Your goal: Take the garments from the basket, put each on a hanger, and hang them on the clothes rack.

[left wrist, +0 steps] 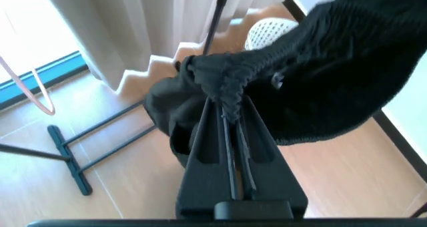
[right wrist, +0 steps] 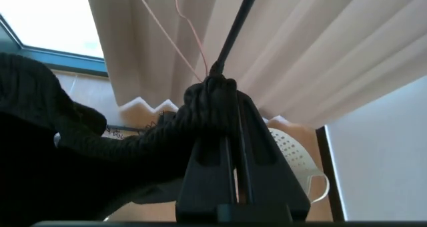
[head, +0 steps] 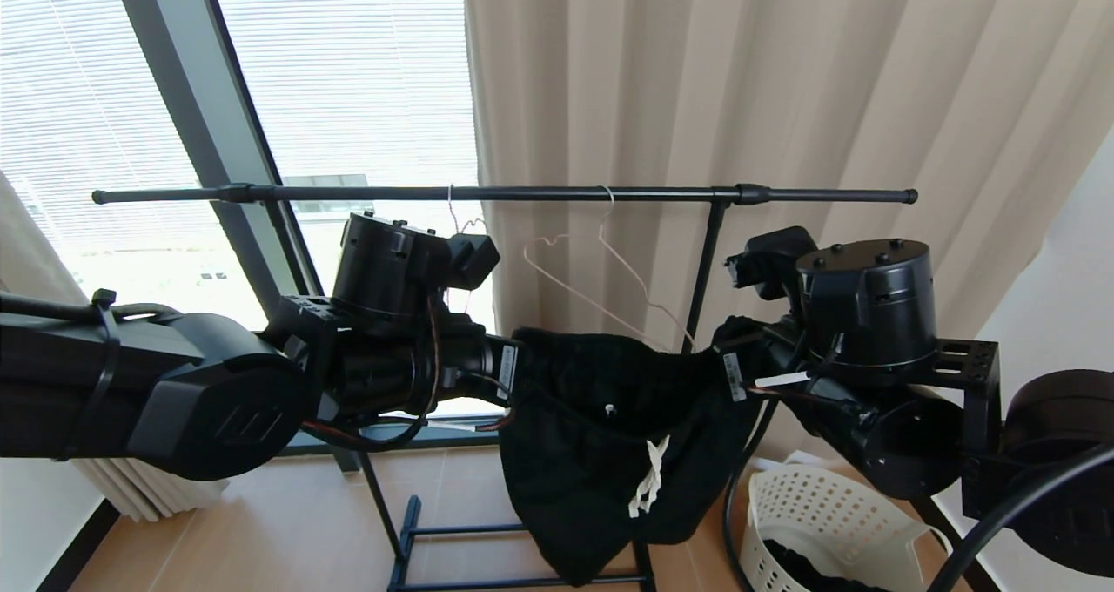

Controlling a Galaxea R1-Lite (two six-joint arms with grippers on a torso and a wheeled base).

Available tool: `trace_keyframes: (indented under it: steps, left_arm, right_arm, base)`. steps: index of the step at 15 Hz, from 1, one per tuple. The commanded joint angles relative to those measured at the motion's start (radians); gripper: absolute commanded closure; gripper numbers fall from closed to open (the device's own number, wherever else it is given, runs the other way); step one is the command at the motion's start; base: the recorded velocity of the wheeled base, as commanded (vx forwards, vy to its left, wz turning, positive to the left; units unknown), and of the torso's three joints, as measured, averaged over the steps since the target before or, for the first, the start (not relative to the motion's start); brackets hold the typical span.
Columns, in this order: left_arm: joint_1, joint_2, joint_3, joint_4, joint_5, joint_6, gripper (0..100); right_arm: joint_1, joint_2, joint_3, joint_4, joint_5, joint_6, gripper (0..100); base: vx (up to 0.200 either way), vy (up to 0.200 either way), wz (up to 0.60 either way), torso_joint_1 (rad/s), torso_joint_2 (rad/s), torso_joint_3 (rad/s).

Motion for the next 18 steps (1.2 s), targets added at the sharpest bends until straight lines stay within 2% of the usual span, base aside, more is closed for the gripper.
trace_keyframes:
  steps: [1,4,5,6,7,10,11,12,15,18]
  left_arm:
    - [-0.007,0.006,0.003,-0.015,0.001,-0.008,100]
    - [-0.013,0.009,-0.010,-0.031,0.010,-0.037,100]
    - [-0.015,0.008,-0.011,-0.070,0.022,-0.062,100]
    - [-0.015,0.009,-0.013,-0.086,0.027,-0.068,100]
    - [-0.015,0.009,-0.014,-0.118,0.040,-0.085,100]
    - [-0.021,0.003,-0.019,-0.167,0.057,-0.125,100]
    - [-0.021,0.006,-0.020,-0.196,0.076,-0.126,100]
    - [-0.023,0.009,-0.022,-0.209,0.096,-0.129,100]
    - [-0.026,0.017,-0.025,-0.215,0.108,-0.129,100]
    - [-0.043,0.021,-0.017,-0.244,0.128,-0.129,100]
  right_arm:
    - [0.001,0.000,0.020,0.000,-0.001,-0.003,0]
    - [-0.006,-0.020,0.072,0.000,0.004,-0.048,0]
    - [-0.006,-0.063,0.143,-0.006,0.019,-0.109,0]
    - [-0.006,-0.073,0.166,-0.008,0.041,-0.135,0]
    - [-0.006,-0.096,0.218,-0.014,0.136,-0.190,0]
    - [0.005,-0.139,0.293,-0.014,0.230,-0.246,0]
    - [0.017,-0.164,0.318,-0.015,0.342,-0.264,0]
    - [0.027,-0.185,0.333,-0.015,0.421,-0.264,0]
    - [0.030,-0.236,0.350,-0.015,0.573,-0.264,0]
    - [0.030,-0.251,0.350,-0.022,0.639,-0.262,0]
  base:
    - [0.000,0.000,0.00,0.000,0.00,0.000]
    - [0.000,0.000,0.00,0.000,0.00,0.000]
    - [0.000,0.000,0.00,0.000,0.00,0.000]
    - [0.000,0.000,0.00,0.000,0.00,0.000]
    - [0.000,0.000,0.00,0.000,0.00,0.000]
    - [0.000,0.000,0.00,0.000,0.00,0.000]
    - [0.000,0.000,0.00,0.000,0.00,0.000]
    - [0.000,0.000,0.00,0.000,0.00,0.000]
    - [0.000,0.000,0.00,0.000,0.00,0.000]
    - [0.000,0.000,0.00,0.000,0.00,0.000]
